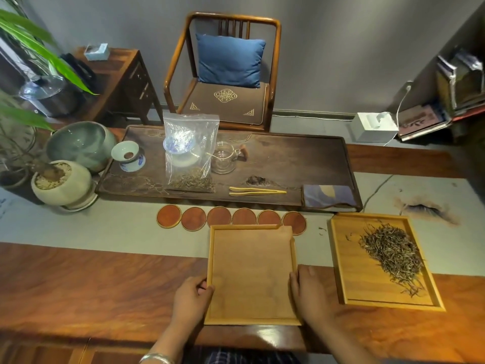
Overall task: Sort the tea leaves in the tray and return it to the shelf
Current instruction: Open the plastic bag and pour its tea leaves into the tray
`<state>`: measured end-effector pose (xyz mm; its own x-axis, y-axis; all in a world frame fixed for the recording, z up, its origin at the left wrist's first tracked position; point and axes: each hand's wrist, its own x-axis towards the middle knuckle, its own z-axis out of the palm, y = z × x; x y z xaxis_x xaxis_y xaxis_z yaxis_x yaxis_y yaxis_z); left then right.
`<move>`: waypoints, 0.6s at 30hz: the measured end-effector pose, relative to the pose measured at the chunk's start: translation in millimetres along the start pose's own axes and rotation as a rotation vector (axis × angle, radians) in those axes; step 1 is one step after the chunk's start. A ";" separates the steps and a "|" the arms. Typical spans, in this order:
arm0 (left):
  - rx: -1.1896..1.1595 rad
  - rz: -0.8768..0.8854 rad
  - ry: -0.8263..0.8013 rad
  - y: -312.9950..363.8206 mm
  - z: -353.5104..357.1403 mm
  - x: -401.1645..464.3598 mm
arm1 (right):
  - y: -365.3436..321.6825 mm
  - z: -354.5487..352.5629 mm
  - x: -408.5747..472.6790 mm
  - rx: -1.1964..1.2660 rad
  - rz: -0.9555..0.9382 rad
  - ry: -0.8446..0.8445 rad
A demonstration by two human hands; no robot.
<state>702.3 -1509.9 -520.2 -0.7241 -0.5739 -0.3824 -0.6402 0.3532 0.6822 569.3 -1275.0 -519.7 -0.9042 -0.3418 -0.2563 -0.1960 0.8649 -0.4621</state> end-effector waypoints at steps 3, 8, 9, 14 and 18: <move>-0.001 -0.031 -0.012 -7.3 0.0 -0.6 | 0.1 3.8 -4.3 0.032 0.000 -0.019; -0.020 -0.042 -0.017 -13.7 1.1 -0.2 | -0.6 6.3 -8.2 0.036 -0.016 -0.027; -0.020 -0.038 -0.015 -13.6 1.4 -0.4 | 0.2 6.7 -9.0 0.033 -0.016 -0.027; 0.005 -0.015 -0.017 -16.4 3.2 0.0 | 3.8 10.2 -13.5 0.016 -0.016 -0.024; 0.020 0.012 -0.032 -18.7 3.2 0.7 | 4.6 13.2 -14.1 0.017 0.000 -0.022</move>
<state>713.0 -1514.5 -535.2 -0.7393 -0.5458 -0.3945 -0.6364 0.3745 0.6744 586.2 -1271.0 -529.4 -0.8955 -0.3498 -0.2753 -0.1890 0.8588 -0.4762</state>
